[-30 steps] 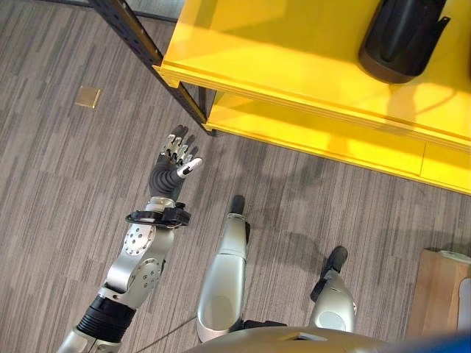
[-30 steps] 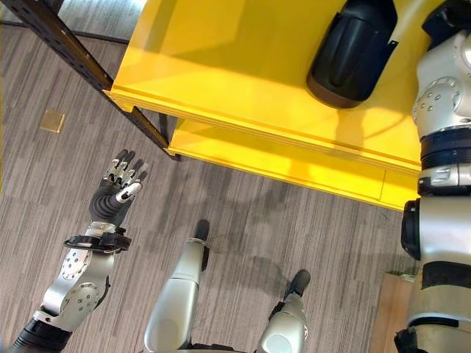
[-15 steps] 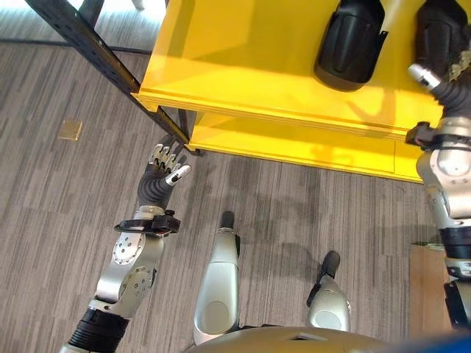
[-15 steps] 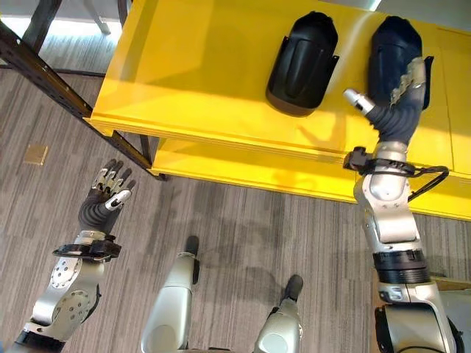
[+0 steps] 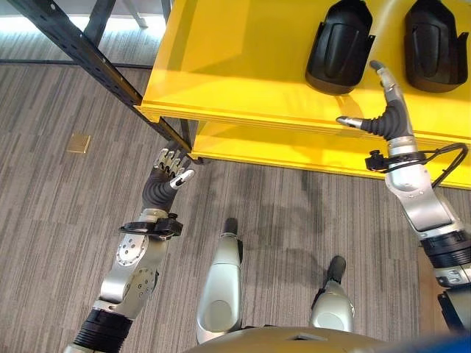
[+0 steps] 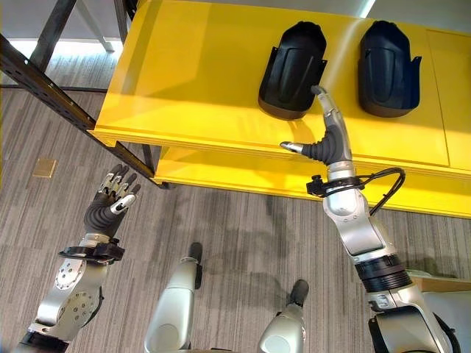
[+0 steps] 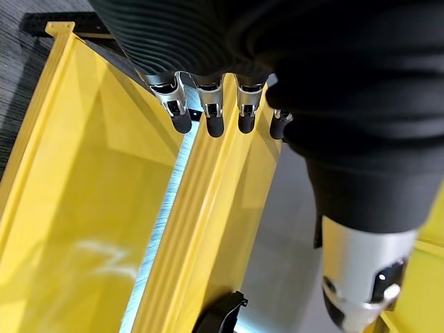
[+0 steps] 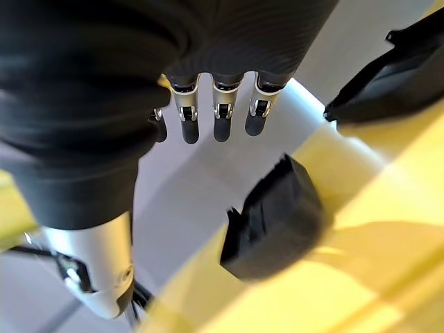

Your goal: Move parts from the plastic box to the shelf.

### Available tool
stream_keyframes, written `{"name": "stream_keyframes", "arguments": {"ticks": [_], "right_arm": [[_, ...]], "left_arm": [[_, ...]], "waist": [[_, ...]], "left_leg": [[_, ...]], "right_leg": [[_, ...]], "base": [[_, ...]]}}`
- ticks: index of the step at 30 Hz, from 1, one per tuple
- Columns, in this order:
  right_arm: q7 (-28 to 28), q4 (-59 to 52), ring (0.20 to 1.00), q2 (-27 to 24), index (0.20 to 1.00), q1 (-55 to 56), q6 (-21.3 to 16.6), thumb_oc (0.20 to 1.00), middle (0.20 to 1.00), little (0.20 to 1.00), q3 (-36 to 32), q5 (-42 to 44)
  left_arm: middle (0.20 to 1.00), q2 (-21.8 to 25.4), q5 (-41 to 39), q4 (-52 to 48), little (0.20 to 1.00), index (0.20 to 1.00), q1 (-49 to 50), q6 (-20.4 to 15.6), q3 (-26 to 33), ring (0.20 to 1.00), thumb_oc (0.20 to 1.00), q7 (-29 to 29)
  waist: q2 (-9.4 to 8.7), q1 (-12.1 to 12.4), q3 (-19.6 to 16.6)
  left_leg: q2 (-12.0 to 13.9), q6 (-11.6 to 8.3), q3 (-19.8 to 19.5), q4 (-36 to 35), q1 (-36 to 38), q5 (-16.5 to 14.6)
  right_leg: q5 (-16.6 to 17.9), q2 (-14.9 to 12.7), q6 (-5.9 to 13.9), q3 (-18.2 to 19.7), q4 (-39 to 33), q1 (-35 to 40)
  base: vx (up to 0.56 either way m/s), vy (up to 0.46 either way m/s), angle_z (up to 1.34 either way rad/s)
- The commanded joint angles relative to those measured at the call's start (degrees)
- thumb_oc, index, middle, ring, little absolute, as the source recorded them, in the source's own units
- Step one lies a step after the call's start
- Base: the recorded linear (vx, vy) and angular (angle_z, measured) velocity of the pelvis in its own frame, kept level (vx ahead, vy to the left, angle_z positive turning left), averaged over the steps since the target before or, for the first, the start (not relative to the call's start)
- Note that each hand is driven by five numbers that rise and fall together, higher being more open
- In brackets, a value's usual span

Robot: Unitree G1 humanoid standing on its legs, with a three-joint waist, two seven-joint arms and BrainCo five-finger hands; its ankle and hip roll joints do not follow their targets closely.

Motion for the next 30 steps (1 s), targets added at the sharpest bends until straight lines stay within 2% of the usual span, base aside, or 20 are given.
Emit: {"name": "stream_keyframes", "arguments": {"ticks": [1,8,20,23,30], "right_arm": [[-0.1,1.8,1.000,-4.6,1.000,-8.3,0.1,1.000,1.000,1.000,2.1,-6.3],[-0.1,11.1,1.000,-2.3,1.000,-14.0,2.5,1.000,1.000,1.000,7.6,-11.5],[-2.2,20.4,1.000,0.0,1.000,-18.4,4.5,1.000,1.000,1.000,8.3,-10.2],[-2.8,22.6,1.000,-0.4,1.000,-20.3,4.9,1.000,1.000,1.000,8.8,-10.3],[-4.2,21.5,1.000,-5.6,1.000,-26.8,5.1,1.000,1.000,1.000,9.5,-11.5]], "left_arm": [[1.000,0.1,3.2,-0.9,1.000,1.000,-1.1,-3.2,-1.0,1.000,1.000,-1.2],[1.000,-0.7,3.4,-0.5,1.000,1.000,-1.8,-3.5,-1.3,1.000,1.000,-0.8],[1.000,-0.7,3.4,-0.6,1.000,1.000,-2.0,-4.1,-1.1,1.000,1.000,-0.5],[1.000,-0.4,3.3,-0.8,1.000,1.000,-2.3,-4.2,-1.3,1.000,1.000,-0.7],[1.000,0.0,3.2,-1.0,1.000,1.000,-2.9,-4.6,-1.3,1.000,1.000,-1.0]], "waist": [[1.67,1.7,1.1],[1.95,2.3,1.9],[1.74,3.2,2.6],[1.67,3.4,2.7],[1.14,3.5,2.5]], "left_leg": [[0.6,0.77,3.7,-8.2,4.0,5.5],[0.2,0.99,3.7,-7.9,3.6,5.3],[-0.2,1.36,3.5,-8.2,2.6,5.5],[-0.2,1.44,3.6,-7.9,2.3,5.3],[-0.3,1.52,3.7,-7.8,2.0,5.1]], "right_leg": [[-10.9,0.5,-0.46,-1.5,9.1,4.9],[-10.8,0.4,-0.67,-1.4,9.4,4.5],[-10.5,0.3,-0.82,-1.7,9.6,3.7],[-10.3,0.2,-0.81,-1.7,9.7,3.4],[-10.3,0.2,-0.88,-1.4,9.8,3.0]], "base": [[0.00,0.000,0.00],[0.00,0.000,0.00],[0.00,0.000,0.00],[0.00,0.000,0.00],[0.00,0.003,0.01]]}}
